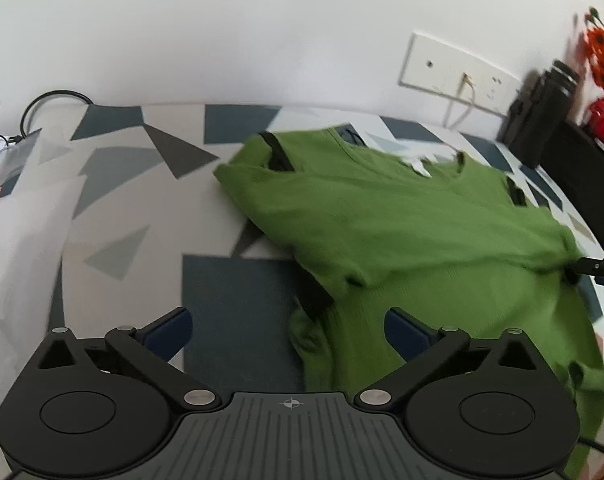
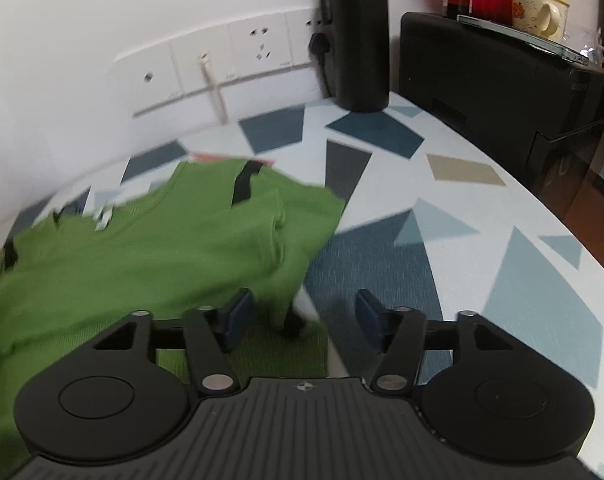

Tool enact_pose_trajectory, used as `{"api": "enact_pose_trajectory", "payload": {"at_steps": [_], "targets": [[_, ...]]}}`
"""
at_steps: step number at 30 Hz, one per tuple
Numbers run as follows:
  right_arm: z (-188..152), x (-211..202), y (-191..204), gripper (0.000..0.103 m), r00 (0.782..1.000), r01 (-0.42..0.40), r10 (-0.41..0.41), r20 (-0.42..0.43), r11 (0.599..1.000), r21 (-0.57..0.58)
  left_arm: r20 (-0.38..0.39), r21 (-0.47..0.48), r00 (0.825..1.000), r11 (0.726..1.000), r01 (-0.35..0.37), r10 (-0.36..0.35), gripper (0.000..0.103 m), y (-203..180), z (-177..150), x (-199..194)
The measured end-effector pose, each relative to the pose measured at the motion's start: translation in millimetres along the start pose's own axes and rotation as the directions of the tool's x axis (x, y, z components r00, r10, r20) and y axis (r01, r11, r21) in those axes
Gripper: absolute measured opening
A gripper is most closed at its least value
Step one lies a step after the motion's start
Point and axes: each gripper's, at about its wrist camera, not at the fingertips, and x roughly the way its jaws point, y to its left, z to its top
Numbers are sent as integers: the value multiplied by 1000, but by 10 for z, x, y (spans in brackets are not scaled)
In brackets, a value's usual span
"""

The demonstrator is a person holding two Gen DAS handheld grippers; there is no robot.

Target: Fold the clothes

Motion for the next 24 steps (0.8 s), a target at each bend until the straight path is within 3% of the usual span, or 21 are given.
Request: {"api": "enact_pose_trajectory", "payload": {"at_steps": [5, 8, 14, 19, 22, 24], "targets": [[-193, -128, 10, 74, 998, 44, -45, -41, 999, -32, -71, -19, 997, 999, -26, 24, 102, -32, -94, 74], [-296, -200, -14, 80, 995, 73, -76, -67, 997, -37, -100, -57, 995, 998, -9, 3, 102, -3, -146, 88], [-502, -344, -60, 88, 984, 132, -137, -116, 990, -50, -96, -71, 995, 997, -14, 7, 102, -26, -259, 49], [-659, -522, -74, 90, 976, 144, -151, -158, 988, -52, -74, -17, 995, 998, -64, 62, 102, -163, -342, 46], [-674, -590, -39, 91, 976, 135, -149, -157, 986, -97, -93, 44, 990, 993, -106, 110, 102, -299, -387, 49], [-645, -585, -16, 93, 978, 129, -149, -147, 983, -133, -100, 34, 988, 993, -117, 120, 102, -332, -418, 25]]}}
